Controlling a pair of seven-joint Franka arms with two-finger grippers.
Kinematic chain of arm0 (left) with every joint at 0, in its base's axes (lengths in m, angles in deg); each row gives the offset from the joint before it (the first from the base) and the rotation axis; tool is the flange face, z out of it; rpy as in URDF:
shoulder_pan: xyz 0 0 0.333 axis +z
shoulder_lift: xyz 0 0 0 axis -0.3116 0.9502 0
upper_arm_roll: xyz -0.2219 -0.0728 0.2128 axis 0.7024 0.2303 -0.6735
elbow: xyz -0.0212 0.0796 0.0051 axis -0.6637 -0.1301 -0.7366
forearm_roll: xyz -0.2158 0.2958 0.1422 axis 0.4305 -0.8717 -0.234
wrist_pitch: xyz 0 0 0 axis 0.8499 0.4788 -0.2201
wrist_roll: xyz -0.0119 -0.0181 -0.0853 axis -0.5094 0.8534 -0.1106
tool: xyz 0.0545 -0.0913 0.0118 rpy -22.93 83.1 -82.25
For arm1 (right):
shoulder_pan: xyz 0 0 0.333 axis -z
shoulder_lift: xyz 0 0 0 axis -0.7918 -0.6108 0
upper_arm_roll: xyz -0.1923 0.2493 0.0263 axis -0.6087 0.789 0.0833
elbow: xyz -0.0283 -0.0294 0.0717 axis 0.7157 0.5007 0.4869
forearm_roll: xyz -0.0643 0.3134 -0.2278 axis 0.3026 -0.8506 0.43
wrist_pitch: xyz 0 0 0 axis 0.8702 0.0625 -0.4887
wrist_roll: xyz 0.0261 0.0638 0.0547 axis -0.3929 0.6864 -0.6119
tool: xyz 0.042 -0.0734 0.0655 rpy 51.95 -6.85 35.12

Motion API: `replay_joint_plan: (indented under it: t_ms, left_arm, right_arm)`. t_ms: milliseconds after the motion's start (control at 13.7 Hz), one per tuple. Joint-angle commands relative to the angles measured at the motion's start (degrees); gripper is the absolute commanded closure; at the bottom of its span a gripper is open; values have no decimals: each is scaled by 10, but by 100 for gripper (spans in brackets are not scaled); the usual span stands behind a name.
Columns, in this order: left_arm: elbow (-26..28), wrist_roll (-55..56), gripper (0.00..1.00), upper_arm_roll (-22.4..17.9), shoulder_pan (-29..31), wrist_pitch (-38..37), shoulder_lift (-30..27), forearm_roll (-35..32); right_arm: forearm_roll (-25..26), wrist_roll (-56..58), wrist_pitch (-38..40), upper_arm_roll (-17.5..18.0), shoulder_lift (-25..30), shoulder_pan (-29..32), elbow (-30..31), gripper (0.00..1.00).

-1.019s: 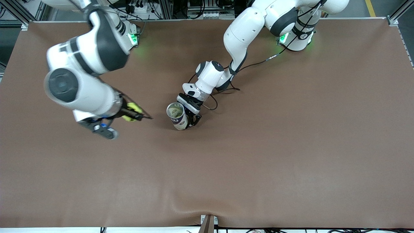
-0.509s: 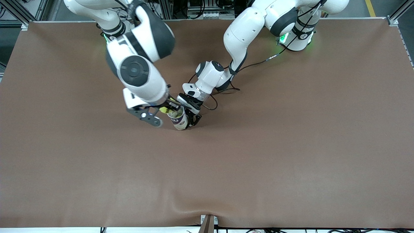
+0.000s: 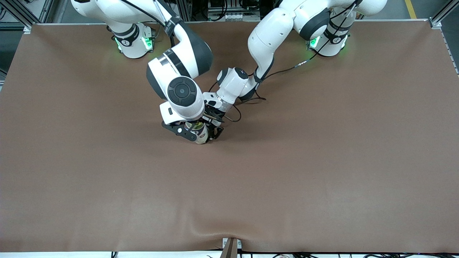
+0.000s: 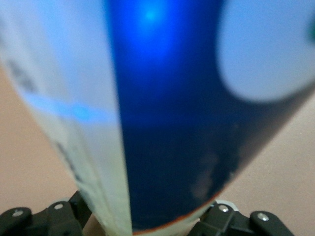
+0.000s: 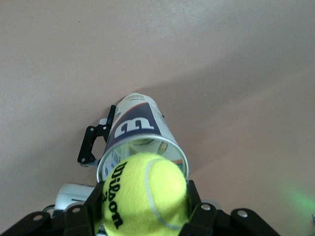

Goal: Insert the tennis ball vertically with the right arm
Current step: 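Carry the second ball over the can opening with the right gripper, then release the second ball into the can and withdraw the right gripper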

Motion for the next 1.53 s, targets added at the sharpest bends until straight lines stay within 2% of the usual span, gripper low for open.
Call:
replay_joint_plan:
  t_ms: [0,73,146,218,728,873,946,1019,1237,1456]
  left_arm:
    - [-6,3,15,-4,-7,-3,2,17]
    - [-6,3,15,-4,-7,-3,2,17]
    - [-6,3,15,-4,-7,-4,2,17]
    - [-6,3,15,-4,-7,-4,2,17]
    - [-6,3,16,-4,-7,-4,2,17]
    - [-6,2,22,-4,-6,-4,2,17]
    - [-5,3,14,-4,-6,-4,2,19]
    - [-5,3,1,-4,-6,-4,2,25]
    - [5,-4,0,-4,-7,-4,-2,34]
    - [17,-5,0,-4,-6,-5,-13,34]
  right_arm:
    - [8,-9,1,-6,4,-6,0,100]
    - [8,-9,1,-6,2,-2,0,91]
    - [7,-9,1,-6,2,2,-1,55]
    - [8,-9,1,-6,2,1,0,1]
    - [7,0,8,-9,9,8,-3,0]
    - [5,13,30,-8,32,23,-5,0]
    - [0,31,57,-8,47,37,-6,0]
    - [-2,53,75,-8,63,49,-8,0]
    - [-3,84,118,-8,123,96,-8,0]
    - [-10,166,163,-9,174,166,-9,0]
